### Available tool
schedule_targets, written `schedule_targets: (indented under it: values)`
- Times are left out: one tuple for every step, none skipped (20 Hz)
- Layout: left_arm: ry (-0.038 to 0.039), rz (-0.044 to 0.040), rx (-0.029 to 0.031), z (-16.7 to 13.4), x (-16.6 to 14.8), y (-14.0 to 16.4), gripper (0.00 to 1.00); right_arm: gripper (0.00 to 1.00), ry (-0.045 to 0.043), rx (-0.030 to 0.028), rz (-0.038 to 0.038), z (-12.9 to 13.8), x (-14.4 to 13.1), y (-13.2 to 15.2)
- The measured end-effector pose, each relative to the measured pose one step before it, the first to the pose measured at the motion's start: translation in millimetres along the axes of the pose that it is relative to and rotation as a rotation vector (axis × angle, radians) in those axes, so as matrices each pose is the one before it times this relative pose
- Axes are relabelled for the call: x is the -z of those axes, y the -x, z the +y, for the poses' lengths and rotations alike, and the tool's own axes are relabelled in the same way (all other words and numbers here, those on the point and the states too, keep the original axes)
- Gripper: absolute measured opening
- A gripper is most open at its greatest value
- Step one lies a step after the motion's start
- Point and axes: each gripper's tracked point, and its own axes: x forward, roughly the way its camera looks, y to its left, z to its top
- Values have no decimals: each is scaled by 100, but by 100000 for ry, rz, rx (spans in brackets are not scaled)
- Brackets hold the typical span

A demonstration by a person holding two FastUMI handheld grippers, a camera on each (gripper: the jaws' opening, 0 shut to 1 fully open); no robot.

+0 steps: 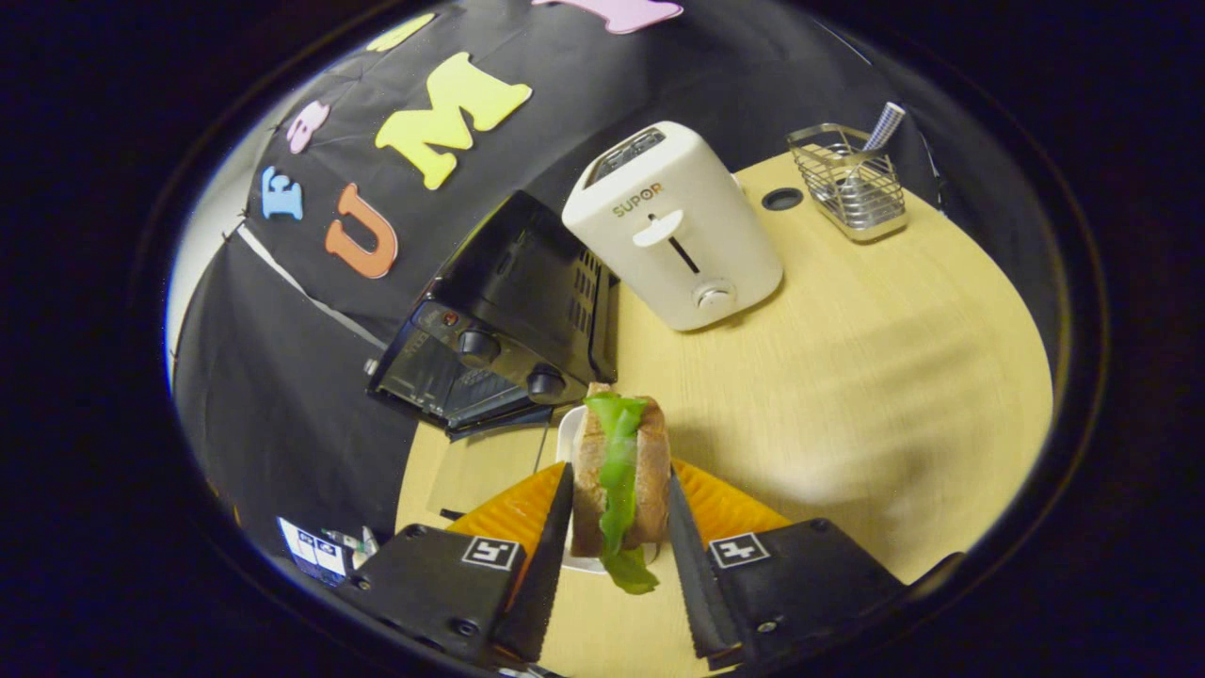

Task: Open the electric oven with the left hand, put the food in, and close the electric oven.

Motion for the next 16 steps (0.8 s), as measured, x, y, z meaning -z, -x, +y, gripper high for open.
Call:
schedule_targets:
  values:
    - [-856, 18, -442, -163, 75, 229, 94, 46, 853, -1629, -33, 275, -257, 140]
    - [-700, -802, -181, -209, -219, 33, 95, 42, 1037, -417, 318, 148, -19, 90]
    - [66, 414, -379, 41, 90, -38, 95, 36, 1488, -655, 586, 312, 12, 170]
    - [508, -390, 722, -66, 103, -113, 95, 45, 1986, 129, -158, 233, -204, 154]
    - [309, -799, 288, -121, -90, -66, 95, 34, 1730, 179, -434, 329, -306, 325]
    - [-276, 75, 436, 142, 172, 33, 95, 33, 1167, -36, -1223, 534, -405, 418]
    - [-202, -101, -148, 433, 259, -90, 95, 41, 1226, -406, -1568, 799, -445, 582]
    - [53, -54, 1084, 142, 158, -123, 95, 32, 924, -289, -2200, 800, -613, 571]
    - [-736, -246, 1187, 136, 100, -185, 95, 31, 525, -206, -2381, 979, -578, 622]
    - [-1511, -299, 825, 476, 4, -219, 95, 41, 116, -140, -2742, 1153, -589, 646]
    - [-1342, -535, 1361, 352, 42, -199, 95, 41, 59, -289, -3219, 1327, -478, 592]
    - [-943, -993, 1830, 348, 208, -9, 95, 41, -402, 55, -3630, 1388, -490, 514]
    - [-1168, 253, 2979, 30, 213, -330, 95, 31, -1008, 371, -3424, 1409, -217, 531]
    - [-1898, 244, 2970, 81, 357, -147, 94, 41, -1872, -211, -3541, 1668, -154, 495]
    - [-1403, -259, 3066, 136, 144, -166, 95, 41, -2396, -904, -3531, 1924, 105, 305]
    - [-127, 785, 3447, 35, 358, -343, 95, 40, -3238, -983, -2840, 1667, 406, 67]
